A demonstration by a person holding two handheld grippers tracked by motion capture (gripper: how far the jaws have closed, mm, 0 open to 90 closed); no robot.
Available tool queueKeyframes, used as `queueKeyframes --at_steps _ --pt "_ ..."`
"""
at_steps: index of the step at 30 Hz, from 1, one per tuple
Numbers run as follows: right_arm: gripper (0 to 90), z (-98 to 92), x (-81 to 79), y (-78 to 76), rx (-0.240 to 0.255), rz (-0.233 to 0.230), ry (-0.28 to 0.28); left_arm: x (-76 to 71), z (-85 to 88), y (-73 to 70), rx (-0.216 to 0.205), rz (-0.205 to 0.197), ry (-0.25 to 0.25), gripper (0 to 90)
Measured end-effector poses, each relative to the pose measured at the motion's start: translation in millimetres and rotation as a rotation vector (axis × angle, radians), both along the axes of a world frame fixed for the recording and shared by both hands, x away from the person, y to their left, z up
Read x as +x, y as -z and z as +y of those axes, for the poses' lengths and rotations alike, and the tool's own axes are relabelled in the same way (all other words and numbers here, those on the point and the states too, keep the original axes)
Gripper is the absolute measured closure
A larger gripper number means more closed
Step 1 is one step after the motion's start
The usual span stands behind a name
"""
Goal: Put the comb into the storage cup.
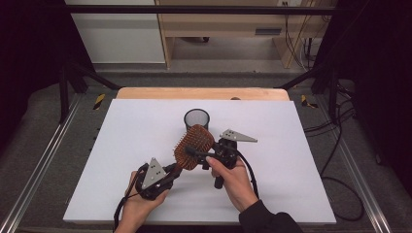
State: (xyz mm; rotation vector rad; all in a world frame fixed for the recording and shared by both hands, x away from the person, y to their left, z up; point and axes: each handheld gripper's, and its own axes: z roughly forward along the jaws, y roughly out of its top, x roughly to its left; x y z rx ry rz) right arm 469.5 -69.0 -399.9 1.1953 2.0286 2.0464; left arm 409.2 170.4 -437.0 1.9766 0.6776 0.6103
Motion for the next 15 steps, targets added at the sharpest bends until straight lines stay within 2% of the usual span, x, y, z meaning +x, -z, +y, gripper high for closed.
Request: queueKeyframes --at_steps 5,13,15 --pt "37.2 -0.6 0.1 -2.3 0.012 0.002 0.01 -0.3 0.6 -0.3 -0.013 -0.005 -0.007 73.0" --pt "47.6 0.3 0.3 -7.1 0.055 0.03 -0.007 0.6 -0.4 1.2 -0.03 0.003 -0.024 73.0" --pt "49.1 1.0 0.7 -8.7 0.045 0.029 -0.007 1.2 -0.9 1.6 -0.038 0.01 -0.024 73.0"
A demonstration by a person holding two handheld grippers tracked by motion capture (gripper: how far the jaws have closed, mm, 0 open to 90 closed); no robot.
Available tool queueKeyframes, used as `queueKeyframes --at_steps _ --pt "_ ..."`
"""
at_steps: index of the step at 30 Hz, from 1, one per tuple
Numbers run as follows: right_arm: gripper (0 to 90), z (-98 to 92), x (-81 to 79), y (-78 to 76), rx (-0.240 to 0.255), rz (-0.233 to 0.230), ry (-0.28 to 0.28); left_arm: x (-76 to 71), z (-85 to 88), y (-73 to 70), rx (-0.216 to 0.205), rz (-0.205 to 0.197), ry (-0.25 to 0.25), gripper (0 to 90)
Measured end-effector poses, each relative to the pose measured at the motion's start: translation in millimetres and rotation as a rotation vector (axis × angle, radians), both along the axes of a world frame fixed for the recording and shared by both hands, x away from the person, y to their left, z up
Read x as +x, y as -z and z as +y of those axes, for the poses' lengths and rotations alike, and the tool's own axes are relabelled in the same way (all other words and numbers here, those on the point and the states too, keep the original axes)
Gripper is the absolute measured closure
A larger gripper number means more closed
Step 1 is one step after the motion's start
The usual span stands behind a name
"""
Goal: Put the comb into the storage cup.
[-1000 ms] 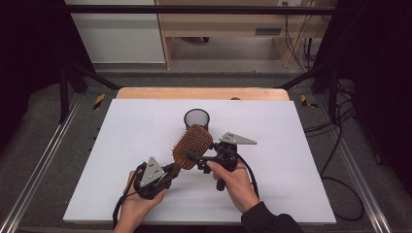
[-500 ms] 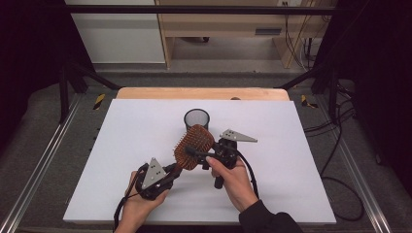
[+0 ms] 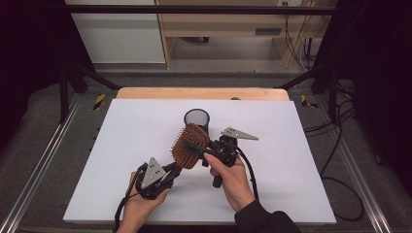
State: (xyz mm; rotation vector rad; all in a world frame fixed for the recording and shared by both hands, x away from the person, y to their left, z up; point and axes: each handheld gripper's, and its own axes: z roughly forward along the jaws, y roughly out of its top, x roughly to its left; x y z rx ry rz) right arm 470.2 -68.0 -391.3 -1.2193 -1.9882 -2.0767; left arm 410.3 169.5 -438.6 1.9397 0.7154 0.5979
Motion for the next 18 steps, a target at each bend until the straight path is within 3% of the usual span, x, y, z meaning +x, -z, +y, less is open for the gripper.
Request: queueKeyframes --at_steps 7,13,18 --pt "52.3 2.1 -1.5 -10.9 -0.028 -0.006 0.012 1.6 -2.7 -2.3 -0.034 -0.002 -0.004 72.9" --pt "53.1 2.2 1.8 -22.9 -0.055 -0.015 0.013 4.9 -3.5 -5.1 -0.095 -0.008 -0.02 71.0" --pt "53.0 -2.9 6.1 -28.6 -0.075 -0.021 0.046 2.5 -0.6 -10.6 -0.143 -0.044 -0.045 50.9"
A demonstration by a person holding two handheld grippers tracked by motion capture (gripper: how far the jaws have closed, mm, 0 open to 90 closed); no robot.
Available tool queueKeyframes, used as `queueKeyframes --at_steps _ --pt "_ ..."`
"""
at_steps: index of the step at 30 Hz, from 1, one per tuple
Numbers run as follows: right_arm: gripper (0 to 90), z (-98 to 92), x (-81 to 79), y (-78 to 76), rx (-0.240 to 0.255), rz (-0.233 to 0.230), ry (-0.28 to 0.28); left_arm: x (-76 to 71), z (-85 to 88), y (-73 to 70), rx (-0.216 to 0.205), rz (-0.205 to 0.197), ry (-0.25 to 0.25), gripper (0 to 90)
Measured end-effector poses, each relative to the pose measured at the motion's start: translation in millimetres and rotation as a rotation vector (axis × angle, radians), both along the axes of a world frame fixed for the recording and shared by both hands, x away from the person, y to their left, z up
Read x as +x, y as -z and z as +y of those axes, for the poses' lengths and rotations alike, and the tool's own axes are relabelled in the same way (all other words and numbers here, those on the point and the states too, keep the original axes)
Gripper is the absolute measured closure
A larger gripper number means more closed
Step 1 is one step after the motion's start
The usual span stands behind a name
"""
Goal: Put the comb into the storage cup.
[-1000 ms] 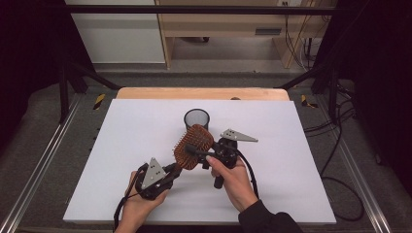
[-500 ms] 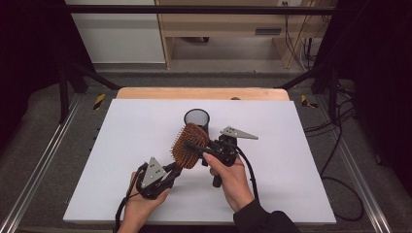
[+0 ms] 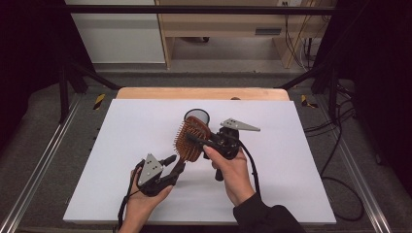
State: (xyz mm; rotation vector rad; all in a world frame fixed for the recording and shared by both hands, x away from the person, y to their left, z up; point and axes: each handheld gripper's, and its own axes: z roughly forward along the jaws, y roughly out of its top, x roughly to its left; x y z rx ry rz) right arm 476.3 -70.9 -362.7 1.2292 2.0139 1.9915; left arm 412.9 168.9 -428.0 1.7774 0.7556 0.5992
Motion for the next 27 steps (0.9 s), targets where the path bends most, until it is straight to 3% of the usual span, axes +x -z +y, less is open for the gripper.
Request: queueKeyframes --at_steps 4,8,14,23,27 --pt "52.9 -9.0 5.9 -4.4 -0.008 -0.006 0.025 -2.0 7.6 -2.1 -0.021 -0.018 -0.021 38.3" --pt "52.8 -17.5 12.3 -9.9 -0.002 -0.008 0.048 0.0 20.9 -4.4 -0.076 -0.016 -0.073 28.8" --pt "52.7 -21.3 20.3 -17.9 -0.008 -0.004 0.059 2.4 42.7 -4.0 -0.093 -0.01 -0.145 12.6" --pt "52.5 -20.6 30.2 -30.8 0.01 -0.012 0.067 2.2 84.6 2.1 -0.113 -0.028 -0.221 6.5" --pt "52.6 -19.2 34.4 -34.3 -0.007 -0.009 0.069 4.1 98.9 3.5 -0.14 -0.028 -0.265 5.8"
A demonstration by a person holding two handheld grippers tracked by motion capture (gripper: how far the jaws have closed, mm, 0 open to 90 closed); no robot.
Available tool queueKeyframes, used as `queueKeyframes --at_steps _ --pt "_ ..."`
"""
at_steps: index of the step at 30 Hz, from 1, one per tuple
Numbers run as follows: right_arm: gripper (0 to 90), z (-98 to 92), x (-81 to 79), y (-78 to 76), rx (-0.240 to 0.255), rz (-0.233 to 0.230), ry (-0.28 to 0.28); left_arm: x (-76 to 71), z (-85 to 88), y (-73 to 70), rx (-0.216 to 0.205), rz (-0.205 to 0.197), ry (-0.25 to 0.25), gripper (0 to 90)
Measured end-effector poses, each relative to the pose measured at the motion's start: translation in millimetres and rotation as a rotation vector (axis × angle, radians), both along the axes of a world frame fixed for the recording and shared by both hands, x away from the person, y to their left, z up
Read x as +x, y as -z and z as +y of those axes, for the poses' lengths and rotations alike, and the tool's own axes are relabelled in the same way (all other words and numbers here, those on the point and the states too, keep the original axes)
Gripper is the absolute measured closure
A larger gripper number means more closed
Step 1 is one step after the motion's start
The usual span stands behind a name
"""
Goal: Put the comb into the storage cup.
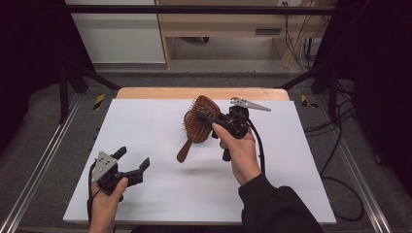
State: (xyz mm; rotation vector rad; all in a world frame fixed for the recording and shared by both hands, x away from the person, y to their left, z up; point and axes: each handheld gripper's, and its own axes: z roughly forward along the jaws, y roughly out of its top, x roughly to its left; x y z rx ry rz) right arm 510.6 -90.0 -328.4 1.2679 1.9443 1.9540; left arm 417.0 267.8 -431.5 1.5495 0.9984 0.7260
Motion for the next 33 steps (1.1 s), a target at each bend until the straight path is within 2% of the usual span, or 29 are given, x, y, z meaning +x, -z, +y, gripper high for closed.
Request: queueKeyframes --at_steps 3,7,19,22,28,33 --pt "52.5 0.1 1.9 -0.9 -0.002 -0.004 0.003 1.1 4.8 1.9 -0.009 0.001 -0.02 5.7" --pt "52.5 0.1 5.4 -2.2 0.01 0.006 0.019 1.1 5.2 4.1 -0.012 0.0 -0.022 5.4" --pt "52.5 4.3 17.8 -8.2 0.022 -0.001 0.044 0.5 0.2 6.9 0.007 0.001 -0.014 4.4" --pt "52.5 5.2 20.8 -9.2 0.021 -0.001 0.054 0.5 0.2 6.0 0.02 -0.011 -0.016 4.2" --pt "52.5 7.4 28.7 -9.5 0.036 0.014 0.065 0.7 0.5 7.4 0.007 -0.003 -0.013 4.0" --pt "52.5 12.4 33.3 -15.1 0.031 0.006 0.068 1.1 2.0 7.4 0.002 -0.001 -0.016 4.0"
